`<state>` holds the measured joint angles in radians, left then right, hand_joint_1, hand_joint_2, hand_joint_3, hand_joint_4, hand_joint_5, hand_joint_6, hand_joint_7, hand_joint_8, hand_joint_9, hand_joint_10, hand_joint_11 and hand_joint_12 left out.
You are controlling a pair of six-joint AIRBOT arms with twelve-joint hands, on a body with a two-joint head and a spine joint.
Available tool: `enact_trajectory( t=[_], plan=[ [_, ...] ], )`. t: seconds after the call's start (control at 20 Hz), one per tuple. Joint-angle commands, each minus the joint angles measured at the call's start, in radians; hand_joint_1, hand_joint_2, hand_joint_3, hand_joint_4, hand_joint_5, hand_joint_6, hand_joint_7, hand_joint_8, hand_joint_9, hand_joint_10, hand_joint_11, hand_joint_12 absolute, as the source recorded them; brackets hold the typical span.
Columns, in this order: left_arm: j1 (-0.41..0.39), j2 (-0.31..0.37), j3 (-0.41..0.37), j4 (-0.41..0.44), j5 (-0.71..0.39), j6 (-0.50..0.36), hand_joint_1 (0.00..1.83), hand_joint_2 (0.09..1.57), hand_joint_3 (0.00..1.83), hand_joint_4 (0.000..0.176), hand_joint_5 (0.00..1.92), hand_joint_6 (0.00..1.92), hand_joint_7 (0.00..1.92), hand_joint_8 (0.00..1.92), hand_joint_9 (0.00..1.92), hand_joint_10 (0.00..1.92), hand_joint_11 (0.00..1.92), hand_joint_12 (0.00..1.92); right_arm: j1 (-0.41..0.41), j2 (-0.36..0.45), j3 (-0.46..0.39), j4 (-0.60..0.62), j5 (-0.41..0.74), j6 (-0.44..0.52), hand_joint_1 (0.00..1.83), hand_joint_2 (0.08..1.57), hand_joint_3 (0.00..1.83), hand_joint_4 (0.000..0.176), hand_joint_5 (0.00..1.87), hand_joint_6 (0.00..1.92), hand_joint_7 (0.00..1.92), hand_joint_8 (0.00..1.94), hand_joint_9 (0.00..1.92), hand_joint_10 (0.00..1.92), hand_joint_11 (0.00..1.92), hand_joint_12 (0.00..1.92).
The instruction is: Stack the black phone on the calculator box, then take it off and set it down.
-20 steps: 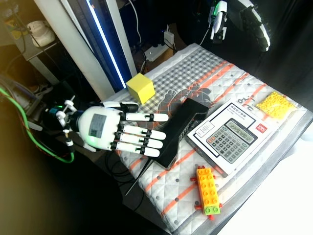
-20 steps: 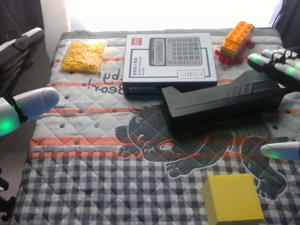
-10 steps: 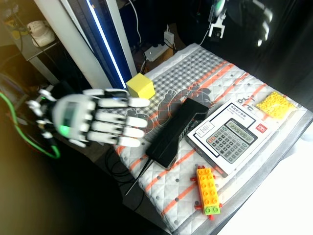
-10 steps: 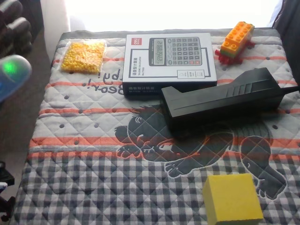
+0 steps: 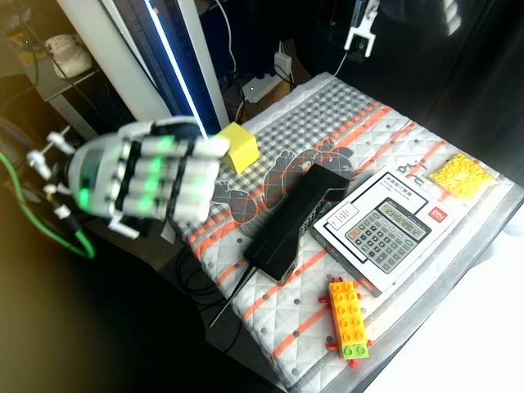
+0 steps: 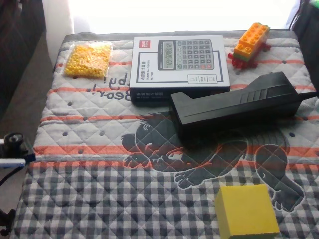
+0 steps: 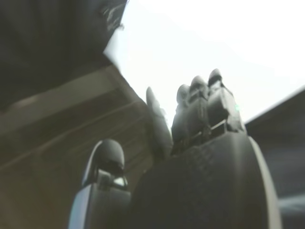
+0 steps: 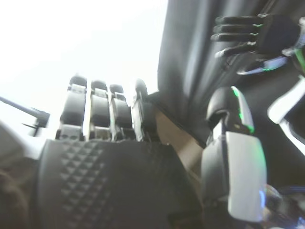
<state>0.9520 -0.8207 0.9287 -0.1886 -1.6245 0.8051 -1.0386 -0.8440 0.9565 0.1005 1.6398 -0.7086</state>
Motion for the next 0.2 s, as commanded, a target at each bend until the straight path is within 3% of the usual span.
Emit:
enact_trajectory(
  t=[0.0, 0.05, 0.1, 0.15],
  plan=[
    [-0.012, 0.009, 0.007, 0.005, -0.107, -0.004, 0.11, 1.42, 0.01, 0.0, 0.49, 0.02, 0.4, 0.01, 0.46, 0.04, 0.0, 0.69, 0.024, 0.001, 0.007, 0.006, 0.124, -0.004, 0.48, 1.28, 0.01, 0.0, 0.29, 0.0, 0.53, 0.02, 0.52, 0.03, 0.18, 0.62],
    [-0.026, 0.013, 0.007, 0.01, -0.107, -0.004, 0.53, 1.47, 0.01, 0.168, 0.37, 1.79, 0.6, 0.53, 0.72, 0.32, 0.35, 0.95, 0.057, 0.001, 0.01, -0.013, 0.124, -0.003, 0.95, 1.31, 0.0, 0.0, 0.49, 0.01, 0.63, 0.0, 0.61, 0.01, 0.19, 0.86],
    [-0.043, 0.013, 0.005, 0.019, -0.107, -0.01, 0.57, 1.5, 0.0, 0.12, 0.37, 1.87, 0.56, 0.98, 0.69, 0.85, 0.44, 1.17, 0.081, 0.02, -0.002, -0.02, 0.124, 0.007, 0.89, 1.28, 0.0, 0.0, 0.54, 0.01, 0.76, 0.02, 0.79, 0.06, 0.35, 1.18],
    [-0.052, 0.011, 0.003, 0.024, -0.107, -0.019, 0.57, 1.52, 0.0, 0.078, 0.34, 1.91, 0.51, 1.2, 0.66, 1.18, 0.42, 1.4, 0.094, 0.035, -0.013, -0.025, 0.125, 0.015, 0.95, 1.26, 0.0, 0.0, 0.69, 1.09, 0.9, 0.02, 0.93, 0.07, 0.48, 1.14]
  ],
)
